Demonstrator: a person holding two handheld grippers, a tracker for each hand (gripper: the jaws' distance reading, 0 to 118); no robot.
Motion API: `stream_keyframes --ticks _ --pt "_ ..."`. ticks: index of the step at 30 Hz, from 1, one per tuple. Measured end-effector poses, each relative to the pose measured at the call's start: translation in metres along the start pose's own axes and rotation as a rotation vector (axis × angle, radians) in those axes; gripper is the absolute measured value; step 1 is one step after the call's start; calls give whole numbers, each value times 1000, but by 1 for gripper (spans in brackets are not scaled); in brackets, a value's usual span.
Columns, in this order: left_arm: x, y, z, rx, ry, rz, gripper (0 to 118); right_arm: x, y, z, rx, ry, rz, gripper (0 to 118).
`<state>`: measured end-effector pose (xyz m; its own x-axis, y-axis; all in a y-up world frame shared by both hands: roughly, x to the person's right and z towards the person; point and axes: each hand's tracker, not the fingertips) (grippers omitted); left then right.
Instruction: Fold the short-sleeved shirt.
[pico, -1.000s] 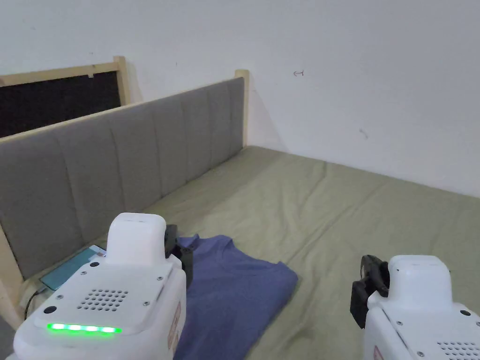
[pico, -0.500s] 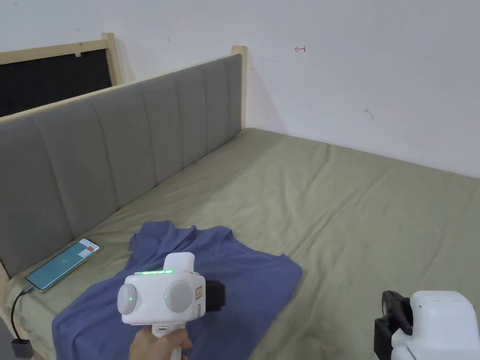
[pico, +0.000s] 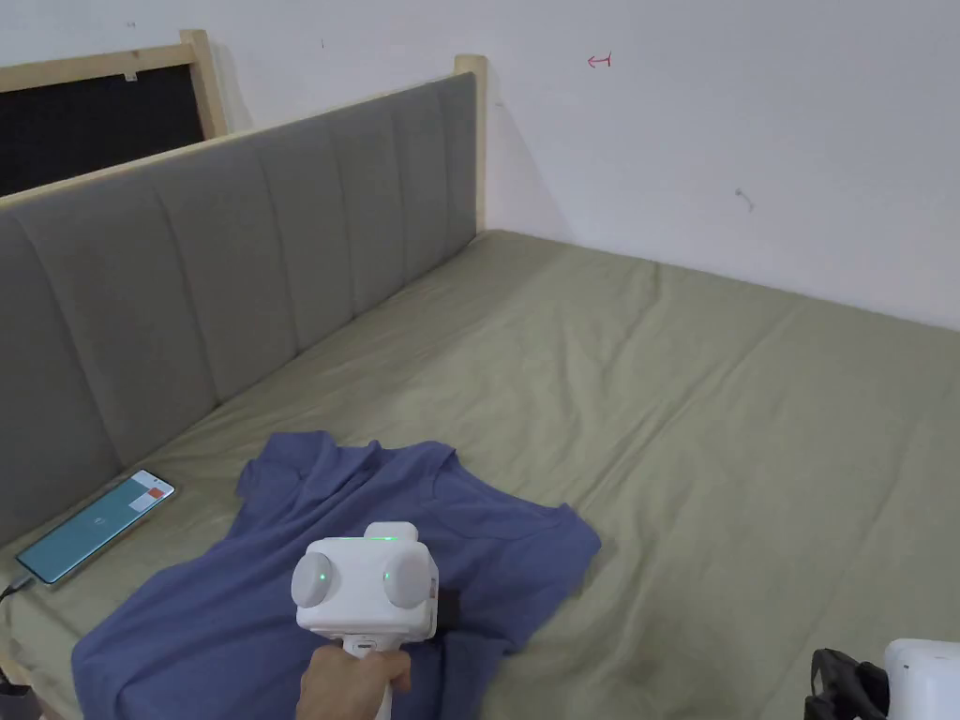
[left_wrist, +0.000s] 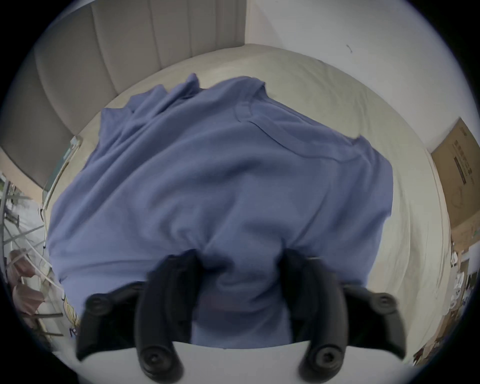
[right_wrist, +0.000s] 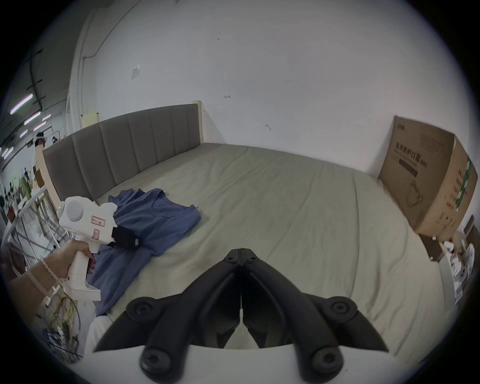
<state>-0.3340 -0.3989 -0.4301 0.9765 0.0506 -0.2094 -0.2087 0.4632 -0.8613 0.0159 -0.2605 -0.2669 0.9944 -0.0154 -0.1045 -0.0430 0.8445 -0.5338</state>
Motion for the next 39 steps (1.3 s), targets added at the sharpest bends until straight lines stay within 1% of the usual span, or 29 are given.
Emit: stream_keyframes --ticks 2,3,4,7,9,11,13,15,17,19,22,25,27,31,32,33,34,36,37,39 --pt "-5 -2 16 2 42 33 18 3 -2 -2 -12 11 -33 0" --pt "-10 -4 18 3 71 72 9 3 -3 -1 -11 16 -35 0" --pt "-17 -5 17 -16 -12 116 9 2 -4 1 -10 18 -32 0" --pt "-24 3 24 -45 -35 165 9 3 -7 4 -15 13 -8 0" --pt "-28 11 34 -20 -90 243 9 8 -8 8 -17 10 -18 0" --pt "-31 13 49 -4 -137 243 9 16 -8 11 -16 2 -41 0" --pt "-30 18 63 24 -181 206 9 25 -7 16 -6 -13 -60 0" --pt "-25 22 80 43 -230 247 9 35 -6 23 4 -32 -74 0" --pt "-10 28 100 79 -336 269 9 48 -5 33 21 -61 -96 0" --pt "17 36 120 106 -396 210 9 62 -4 44 34 -90 -117 0" --pt "82 40 156 156 -455 81 9 89 -3 67 74 -166 -144 0" --pt "152 31 186 142 -663 -11 9 121 -4 94 109 -249 -185 0" --pt "201 18 206 145 -743 -98 9 142 -6 114 132 -311 -221 0" --pt "298 -26 247 126 -965 -294 9 189 -19 162 173 -457 -293 0" --pt "322 -43 253 98 -1018 -310 9 200 -25 173 181 -495 -313 0" --pt "339 -56 255 68 -1035 -342 9 209 -31 182 184 -528 -333 0" --pt "362 -76 255 36 -1057 -412 9 221 -39 193 184 -570 -365 0" --pt "391 -113 245 -37 -1048 -455 9 239 -54 204 169 -604 -419 0" --pt "406 -133 234 -44 -1014 -522 9 247 -64 210 157 -621 -446 0" --pt "430 -167 207 -88 -885 -613 9 260 -84 214 117 -648 -477 0"
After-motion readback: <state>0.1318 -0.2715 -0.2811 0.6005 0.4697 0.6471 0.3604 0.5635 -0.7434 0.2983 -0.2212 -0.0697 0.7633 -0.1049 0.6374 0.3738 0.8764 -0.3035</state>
